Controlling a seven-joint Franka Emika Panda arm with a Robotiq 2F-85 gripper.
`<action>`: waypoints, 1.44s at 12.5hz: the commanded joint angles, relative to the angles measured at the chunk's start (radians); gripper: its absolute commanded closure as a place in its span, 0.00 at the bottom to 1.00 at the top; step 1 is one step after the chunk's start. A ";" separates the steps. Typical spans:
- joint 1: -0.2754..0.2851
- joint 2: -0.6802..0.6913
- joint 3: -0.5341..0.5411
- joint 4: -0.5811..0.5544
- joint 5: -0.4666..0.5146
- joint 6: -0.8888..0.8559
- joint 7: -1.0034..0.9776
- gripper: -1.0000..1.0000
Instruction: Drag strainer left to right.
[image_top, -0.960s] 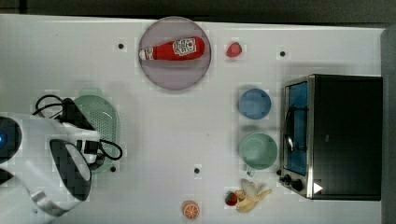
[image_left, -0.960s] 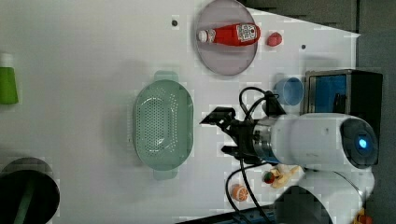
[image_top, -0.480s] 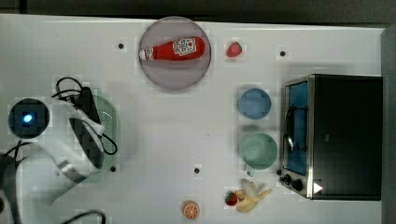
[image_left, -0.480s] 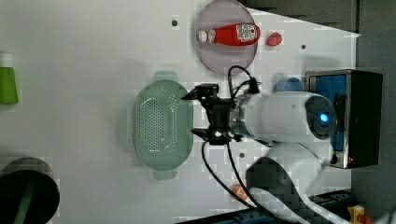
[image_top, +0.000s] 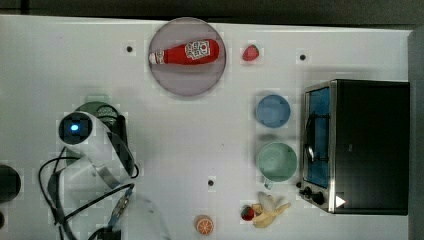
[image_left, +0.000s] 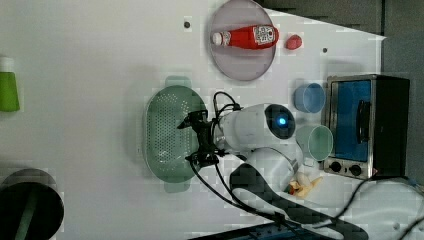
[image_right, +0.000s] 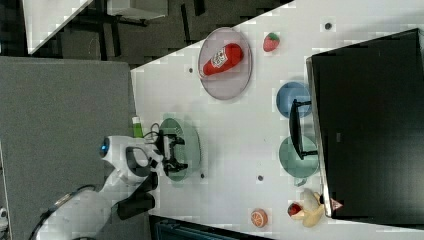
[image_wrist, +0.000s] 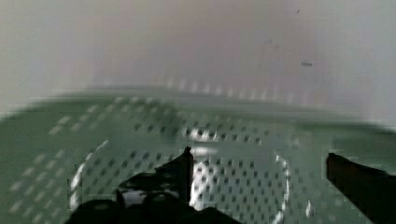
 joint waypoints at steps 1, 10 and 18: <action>0.040 -0.034 -0.054 0.033 -0.017 0.023 0.083 0.00; 0.026 -0.092 -0.168 -0.062 -0.017 0.043 0.056 0.00; -0.024 -0.174 -0.313 -0.181 -0.017 0.078 -0.136 0.00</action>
